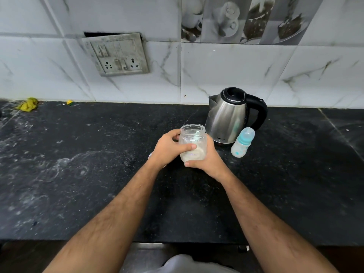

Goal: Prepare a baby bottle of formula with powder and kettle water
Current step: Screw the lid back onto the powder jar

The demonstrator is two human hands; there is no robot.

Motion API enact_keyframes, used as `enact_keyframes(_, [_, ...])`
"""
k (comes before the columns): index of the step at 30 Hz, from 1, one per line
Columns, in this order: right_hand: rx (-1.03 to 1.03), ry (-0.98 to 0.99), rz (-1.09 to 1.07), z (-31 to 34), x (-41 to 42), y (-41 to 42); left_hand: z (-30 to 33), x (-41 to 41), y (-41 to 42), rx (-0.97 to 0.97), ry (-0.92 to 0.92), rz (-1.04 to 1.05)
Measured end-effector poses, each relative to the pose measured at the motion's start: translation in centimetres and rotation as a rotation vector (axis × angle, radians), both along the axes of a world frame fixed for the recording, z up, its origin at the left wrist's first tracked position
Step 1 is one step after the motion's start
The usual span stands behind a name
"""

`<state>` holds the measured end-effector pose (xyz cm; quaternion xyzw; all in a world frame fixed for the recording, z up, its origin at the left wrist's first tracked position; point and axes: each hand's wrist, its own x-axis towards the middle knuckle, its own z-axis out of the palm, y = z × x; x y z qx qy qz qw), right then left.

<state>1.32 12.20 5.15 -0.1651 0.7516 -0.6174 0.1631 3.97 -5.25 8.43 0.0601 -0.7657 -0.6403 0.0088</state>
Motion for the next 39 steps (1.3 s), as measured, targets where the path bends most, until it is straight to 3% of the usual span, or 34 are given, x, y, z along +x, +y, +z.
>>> enact_keyframes(7, [-0.012, 0.026, -0.162, 0.6, 0.2, 0.6, 1.1, -0.1, -0.5, 0.013, -0.033, 0.093])
enact_keyframes(12, [0.02, 0.037, -0.194, 1.1, 0.3, 1.4, -3.5, 0.7, -4.1, -0.382, -0.134, 0.3])
enact_keyframes(17, [0.043, 0.04, -0.205, 1.4, 0.6, 1.8, -7.2, 1.5, -5.8, -0.891, -0.363, 0.045])
enact_keyframes(27, [0.099, 0.064, -0.207, 1.8, 0.9, 2.3, -8.6, 0.2, -5.2, -1.086, -0.366, -0.028])
enact_keyframes(30, [0.118, 0.074, -0.195, 1.7, 0.9, 2.6, -7.9, -0.4, -4.4, -0.931, -0.308, 0.052])
enact_keyframes(39, [0.083, 0.064, -0.212, 2.2, 1.4, 3.3, 1.2, -3.3, -0.2, 0.369, -0.046, 0.282])
